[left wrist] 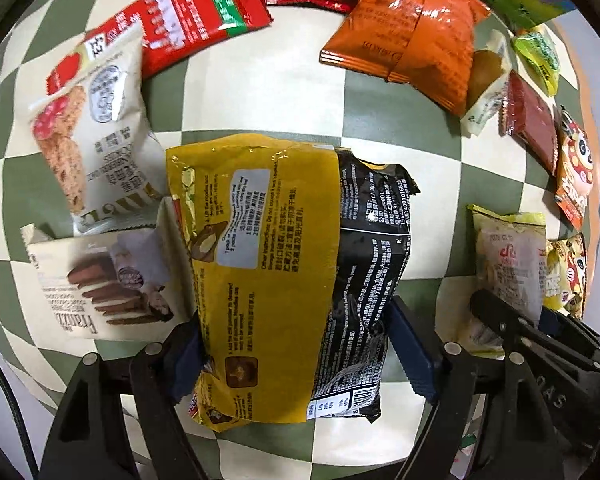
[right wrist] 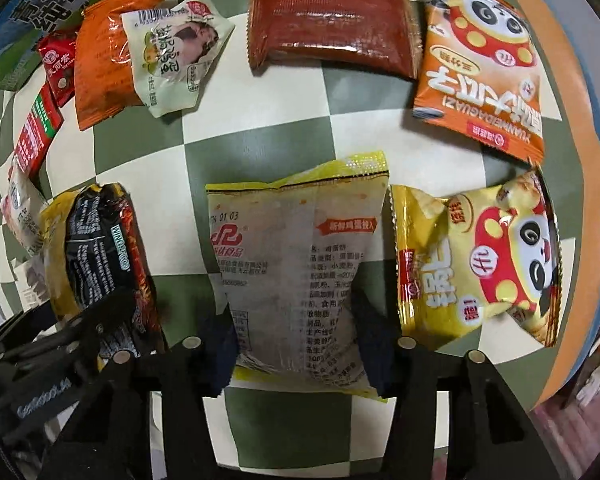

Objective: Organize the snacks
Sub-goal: 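Carry both packs into the cardboard box and open both grippers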

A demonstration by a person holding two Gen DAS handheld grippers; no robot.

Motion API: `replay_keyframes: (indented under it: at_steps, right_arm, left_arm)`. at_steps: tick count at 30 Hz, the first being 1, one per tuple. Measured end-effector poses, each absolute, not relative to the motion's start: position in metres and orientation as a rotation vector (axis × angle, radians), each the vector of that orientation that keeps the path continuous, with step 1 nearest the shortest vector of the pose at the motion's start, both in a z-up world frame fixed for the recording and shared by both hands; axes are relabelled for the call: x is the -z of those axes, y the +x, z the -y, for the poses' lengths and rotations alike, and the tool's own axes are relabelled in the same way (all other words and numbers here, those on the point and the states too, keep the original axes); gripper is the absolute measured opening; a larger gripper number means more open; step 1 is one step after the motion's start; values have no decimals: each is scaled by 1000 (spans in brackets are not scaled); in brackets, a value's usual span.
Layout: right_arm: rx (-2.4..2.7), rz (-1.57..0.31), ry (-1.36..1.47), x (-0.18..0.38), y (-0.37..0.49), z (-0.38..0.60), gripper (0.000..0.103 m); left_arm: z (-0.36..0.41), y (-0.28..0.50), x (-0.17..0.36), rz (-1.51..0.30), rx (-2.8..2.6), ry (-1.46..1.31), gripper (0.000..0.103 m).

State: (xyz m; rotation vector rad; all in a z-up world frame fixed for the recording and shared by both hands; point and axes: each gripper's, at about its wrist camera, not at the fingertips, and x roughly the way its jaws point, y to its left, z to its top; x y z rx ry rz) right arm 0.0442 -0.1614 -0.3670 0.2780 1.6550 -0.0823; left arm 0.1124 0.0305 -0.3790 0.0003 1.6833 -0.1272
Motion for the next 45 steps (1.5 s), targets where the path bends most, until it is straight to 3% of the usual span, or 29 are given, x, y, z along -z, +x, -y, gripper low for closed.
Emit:
replay_keyframes:
  at_steps: [8,14,19,25,30,36,40,45]
  right_arm:
    - [43,-1514,399,315,14,187,50]
    - [-43,-1375,468,242,6,195,50]
    - [-122,-1291,484,176,52,181,50]
    - [-198,-1207,443,144,146,152,50]
    - [-208,-1202,390,147,237,150,50]
    - [-223,-1255,364,181,338,151,50]
    - [-233,-1300,348,209,388,148,50]
    - [-223,-1366,315,259,435,147,50]
  left_arm:
    - [-39,88,346,-1614,181,-15,81]
    - [-57,84,281,-1480,269,-72,81]
    - [-59,128,196,-1416,319,-129,81]
    - [-53,210,151,-1320,277,-138,81]
    - [-51,291,143,-1314,227,-165,81]
    - [-36,384,182,-1400,187,-147,81]
    - [-31,431,213,-1459,172,-151,68]
    - [-26,467,240,-1488,154,-111,68]
